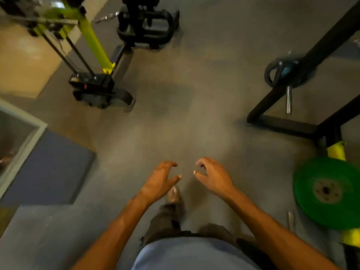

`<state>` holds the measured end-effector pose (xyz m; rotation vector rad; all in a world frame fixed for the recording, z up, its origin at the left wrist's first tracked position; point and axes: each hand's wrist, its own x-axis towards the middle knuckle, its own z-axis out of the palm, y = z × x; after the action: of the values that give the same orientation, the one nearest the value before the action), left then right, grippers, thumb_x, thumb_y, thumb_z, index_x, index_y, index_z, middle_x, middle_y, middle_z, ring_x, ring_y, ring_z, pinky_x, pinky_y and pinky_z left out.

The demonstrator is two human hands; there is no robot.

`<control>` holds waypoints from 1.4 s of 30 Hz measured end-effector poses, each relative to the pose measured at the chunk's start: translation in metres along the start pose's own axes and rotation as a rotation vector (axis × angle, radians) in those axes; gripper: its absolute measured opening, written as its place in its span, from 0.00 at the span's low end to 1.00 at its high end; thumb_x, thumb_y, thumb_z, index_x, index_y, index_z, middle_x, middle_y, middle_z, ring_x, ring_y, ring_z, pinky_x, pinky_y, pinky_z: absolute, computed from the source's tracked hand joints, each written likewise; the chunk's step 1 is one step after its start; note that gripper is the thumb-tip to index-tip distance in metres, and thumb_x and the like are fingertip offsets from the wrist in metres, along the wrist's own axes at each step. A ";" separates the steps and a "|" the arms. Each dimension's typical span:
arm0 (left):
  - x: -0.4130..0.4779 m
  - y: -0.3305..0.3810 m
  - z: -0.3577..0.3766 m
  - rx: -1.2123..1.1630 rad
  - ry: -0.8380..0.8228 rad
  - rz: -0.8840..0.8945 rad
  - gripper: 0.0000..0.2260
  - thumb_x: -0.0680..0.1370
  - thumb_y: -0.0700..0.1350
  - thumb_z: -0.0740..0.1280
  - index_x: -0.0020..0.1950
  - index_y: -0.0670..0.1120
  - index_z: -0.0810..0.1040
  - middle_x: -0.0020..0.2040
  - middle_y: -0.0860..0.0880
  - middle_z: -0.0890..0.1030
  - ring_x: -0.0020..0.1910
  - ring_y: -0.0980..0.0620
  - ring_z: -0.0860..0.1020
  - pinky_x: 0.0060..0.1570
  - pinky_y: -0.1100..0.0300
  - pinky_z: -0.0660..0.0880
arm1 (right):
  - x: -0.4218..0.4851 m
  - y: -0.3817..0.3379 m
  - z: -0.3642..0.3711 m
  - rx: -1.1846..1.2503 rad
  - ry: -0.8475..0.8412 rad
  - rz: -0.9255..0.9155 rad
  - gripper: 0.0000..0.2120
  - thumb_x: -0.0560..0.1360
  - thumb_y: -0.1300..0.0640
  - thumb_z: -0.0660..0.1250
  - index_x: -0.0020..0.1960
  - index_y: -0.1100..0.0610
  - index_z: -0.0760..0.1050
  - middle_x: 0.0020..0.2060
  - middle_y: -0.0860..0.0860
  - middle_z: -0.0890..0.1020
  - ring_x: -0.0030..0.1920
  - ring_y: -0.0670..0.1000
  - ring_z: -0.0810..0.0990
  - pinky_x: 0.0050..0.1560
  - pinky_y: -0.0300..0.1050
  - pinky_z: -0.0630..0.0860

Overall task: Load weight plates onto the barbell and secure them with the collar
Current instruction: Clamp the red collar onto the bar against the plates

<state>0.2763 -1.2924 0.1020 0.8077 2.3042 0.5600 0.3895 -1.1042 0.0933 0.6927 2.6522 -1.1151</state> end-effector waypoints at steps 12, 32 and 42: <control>0.376 0.099 -0.174 0.090 -0.128 0.281 0.20 0.81 0.53 0.68 0.71 0.47 0.75 0.69 0.48 0.77 0.69 0.51 0.75 0.66 0.61 0.69 | 0.313 0.009 -0.178 0.120 0.231 0.135 0.15 0.76 0.47 0.69 0.60 0.51 0.78 0.58 0.49 0.82 0.57 0.51 0.81 0.56 0.52 0.80; 0.953 0.440 -0.262 0.147 -0.421 0.680 0.15 0.80 0.51 0.69 0.65 0.48 0.80 0.63 0.49 0.82 0.62 0.54 0.79 0.59 0.64 0.72 | 0.680 0.193 -0.564 0.295 0.605 0.507 0.12 0.76 0.49 0.70 0.57 0.52 0.80 0.55 0.50 0.84 0.55 0.51 0.82 0.56 0.51 0.80; 1.127 0.696 -0.224 0.239 -0.710 1.003 0.13 0.79 0.51 0.70 0.61 0.47 0.82 0.58 0.50 0.84 0.58 0.54 0.81 0.58 0.60 0.77 | 0.729 0.301 -0.729 0.423 0.993 0.819 0.09 0.75 0.51 0.71 0.53 0.52 0.81 0.51 0.49 0.85 0.51 0.49 0.83 0.56 0.53 0.80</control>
<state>-0.2905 -0.0773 0.1837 1.9231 1.2185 0.3007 -0.0928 -0.1477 0.1698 2.6575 2.1546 -1.2177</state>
